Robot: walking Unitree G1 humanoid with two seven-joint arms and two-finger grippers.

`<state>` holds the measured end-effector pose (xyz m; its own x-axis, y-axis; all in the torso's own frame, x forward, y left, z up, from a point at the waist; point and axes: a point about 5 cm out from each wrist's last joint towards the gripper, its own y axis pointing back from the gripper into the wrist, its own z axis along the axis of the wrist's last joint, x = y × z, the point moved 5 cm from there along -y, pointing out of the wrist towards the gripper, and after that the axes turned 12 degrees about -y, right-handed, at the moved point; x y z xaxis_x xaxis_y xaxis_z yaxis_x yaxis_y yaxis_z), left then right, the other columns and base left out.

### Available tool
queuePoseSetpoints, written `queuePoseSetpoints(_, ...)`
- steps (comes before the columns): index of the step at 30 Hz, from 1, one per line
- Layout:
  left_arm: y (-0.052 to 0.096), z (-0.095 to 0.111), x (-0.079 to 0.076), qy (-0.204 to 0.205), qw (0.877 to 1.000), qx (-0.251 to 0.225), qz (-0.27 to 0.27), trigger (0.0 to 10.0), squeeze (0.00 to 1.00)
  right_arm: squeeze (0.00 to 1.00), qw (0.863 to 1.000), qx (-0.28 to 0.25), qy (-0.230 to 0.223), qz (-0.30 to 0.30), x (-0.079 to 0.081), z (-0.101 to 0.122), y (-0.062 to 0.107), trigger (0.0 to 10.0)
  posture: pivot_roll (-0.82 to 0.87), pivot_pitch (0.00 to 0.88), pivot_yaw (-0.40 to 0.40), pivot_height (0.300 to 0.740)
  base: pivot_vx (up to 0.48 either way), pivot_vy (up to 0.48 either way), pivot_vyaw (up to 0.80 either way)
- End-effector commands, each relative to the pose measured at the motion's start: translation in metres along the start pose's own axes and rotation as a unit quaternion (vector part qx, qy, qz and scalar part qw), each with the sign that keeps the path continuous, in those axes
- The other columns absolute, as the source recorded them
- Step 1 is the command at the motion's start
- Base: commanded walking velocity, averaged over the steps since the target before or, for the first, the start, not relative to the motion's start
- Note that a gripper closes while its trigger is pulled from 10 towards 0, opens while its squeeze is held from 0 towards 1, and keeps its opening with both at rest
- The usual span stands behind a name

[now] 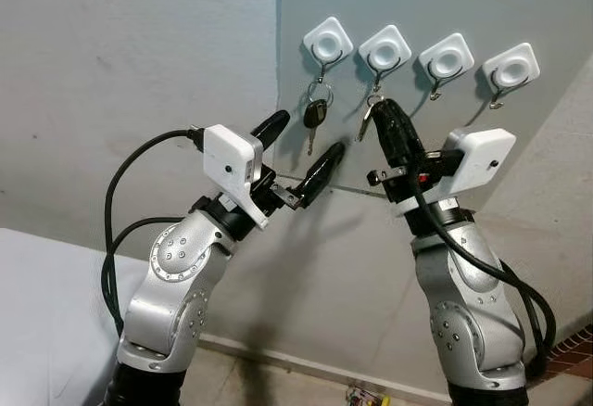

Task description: Hang keys on a hook

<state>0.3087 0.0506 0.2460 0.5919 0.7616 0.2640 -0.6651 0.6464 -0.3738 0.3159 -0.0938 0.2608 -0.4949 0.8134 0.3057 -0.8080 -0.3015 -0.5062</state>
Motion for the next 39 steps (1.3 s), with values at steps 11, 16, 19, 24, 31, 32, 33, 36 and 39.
queuePoseSetpoints(11, 0.002, 0.005, 0.0, -0.009, 1.0, 0.001, -0.003, 10.0, 0.0, 0.0, 0.999, -0.027, -0.044, -0.012, -0.003, 0.01, -0.009, 10.0, 0.07, 0.0, -0.038, 0.74, 0.0, 0.0, 0.0)
queuePoseSetpoints(16, 0.002, 0.006, 0.001, -0.01, 1.0, 0.002, 0.0, 10.0, 0.0, 0.0, 0.997, -0.028, -0.071, -0.024, -0.008, 0.011, -0.01, 10.0, 0.08, 0.0, -0.039, 0.74, 0.0, 0.0, 0.0)
queuePoseSetpoints(19, 0.002, 0.006, 0.002, -0.01, 1.0, 0.002, 0.001, 10.0, 0.0, 0.0, 0.996, -0.026, -0.077, -0.031, -0.009, 0.011, -0.01, 10.0, 0.07, 0.0, -0.039, 0.74, 0.0, 0.0, 0.0)
queuePoseSetpoints(24, 0.002, 0.006, 0.003, -0.01, 1.0, 0.003, 0.004, 10.0, 0.0, 0.0, 0.995, -0.019, -0.086, -0.043, -0.013, 0.011, -0.009, 10.0, 0.07, 0.0, -0.038, 0.74, 0.0, 0.0, 0.0)
queuePoseSetpoints(31, 0.001, 0.007, 0.005, -0.009, 1.0, 0.002, 0.007, 10.0, 0.0, 0.0, 0.993, 0.002, -0.096, -0.063, -0.016, 0.007, -0.009, 10.0, 0.07, 0.0, -0.038, 0.74, 0.0, 0.0, 0.0)
queuePoseSetpoints(32, 0.001, 0.007, 0.005, -0.009, 1.0, 0.002, 0.007, 10.0, 0.0, 0.0, 0.993, 0.002, -0.1, -0.064, -0.016, 0.007, -0.009, 10.0, 0.07, 0.0, -0.038, 0.74, 0.0, 0.0, 0.0)
queuePoseSetpoints(33, 0.001, 0.007, 0.005, -0.009, 1.0, 0.002, 0.007, 10.0, 0.0, 0.0, 0.992, 0.002, -0.103, -0.067, -0.016, 0.008, -0.01, 10.0, 0.07, 0.0, -0.039, 0.74, 0.0, 0.0, 0.0)
queuePoseSetpoints(36, 0.001, 0.007, 0.005, -0.008, 1.0, 0.002, 0.008, 10.0, 0.0, 0.0, 0.994, -0.001, -0.098, -0.055, -0.013, 0.01, -0.01, 10.0, 0.07, 0.0, -0.039, 0.74, 0.0, 0.0, 0.0)
queuePoseSetpoints(39, 0.001, 0.007, 0.004, -0.007, 1.0, 0.003, 0.009, 10.0, 0.0, 0.0, 0.995, -0.005, -0.093, -0.037, -0.009, 0.013, -0.009, 10.0, 0.07, 0.0, -0.041, 0.74, 0.0, 0.0, 0.0)
